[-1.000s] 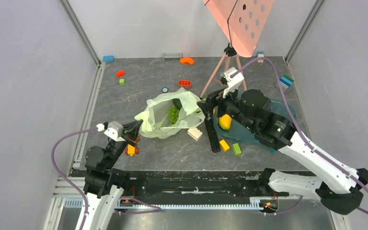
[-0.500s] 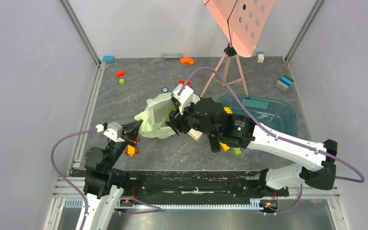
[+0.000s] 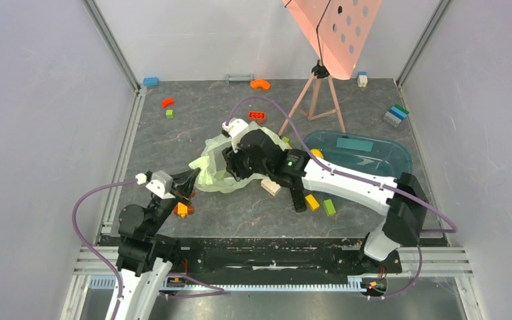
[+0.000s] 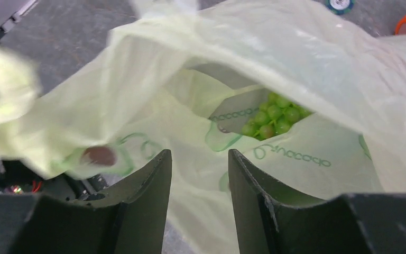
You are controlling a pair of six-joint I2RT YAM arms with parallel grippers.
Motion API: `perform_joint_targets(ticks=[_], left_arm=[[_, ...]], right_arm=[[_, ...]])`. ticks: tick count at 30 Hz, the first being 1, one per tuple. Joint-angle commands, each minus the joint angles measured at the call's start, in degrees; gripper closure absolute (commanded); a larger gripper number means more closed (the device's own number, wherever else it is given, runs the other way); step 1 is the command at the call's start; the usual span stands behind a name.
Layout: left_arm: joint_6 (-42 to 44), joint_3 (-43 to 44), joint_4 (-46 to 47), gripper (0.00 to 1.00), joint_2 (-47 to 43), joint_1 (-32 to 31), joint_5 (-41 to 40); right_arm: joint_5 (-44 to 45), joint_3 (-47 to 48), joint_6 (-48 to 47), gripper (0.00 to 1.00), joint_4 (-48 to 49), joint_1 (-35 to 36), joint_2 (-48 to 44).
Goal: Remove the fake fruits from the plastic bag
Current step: Adjust the plastic bag at the center of the board.
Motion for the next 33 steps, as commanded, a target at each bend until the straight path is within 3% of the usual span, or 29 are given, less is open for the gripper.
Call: perform_joint_targets(ticks=[1,10,20,26,33], left_arm=[[2.8,-0.4,0.7,0.98,-0.4,-0.3,3.5],[11.3,-0.8,-2.6,0.98,0.6,-0.4,5.7],[16.2,-1.6,-4.2,0.98,0.8,-0.4,9.9],[18.3,-1.8,-5.1,0.98,2.5,-0.5,12.1],[18.3,-1.9,-4.9,0.98,3.8,-0.5,14.6]], right_arm=[[-3.7,2.3,2.1,0.54,3.7,-2.6,2.9],[-12.9,-15.6,3.8,0.53,14.6,-1.8,-4.2],[-11.2,-28.0,6.4,0.52,18.5,0.8,-4.1],[-6.2,-28.6,5.9,0.51,17.0,1.3,-4.9],[3.2,-22.6,3.6,0.49,14.3,1.3,-8.5]])
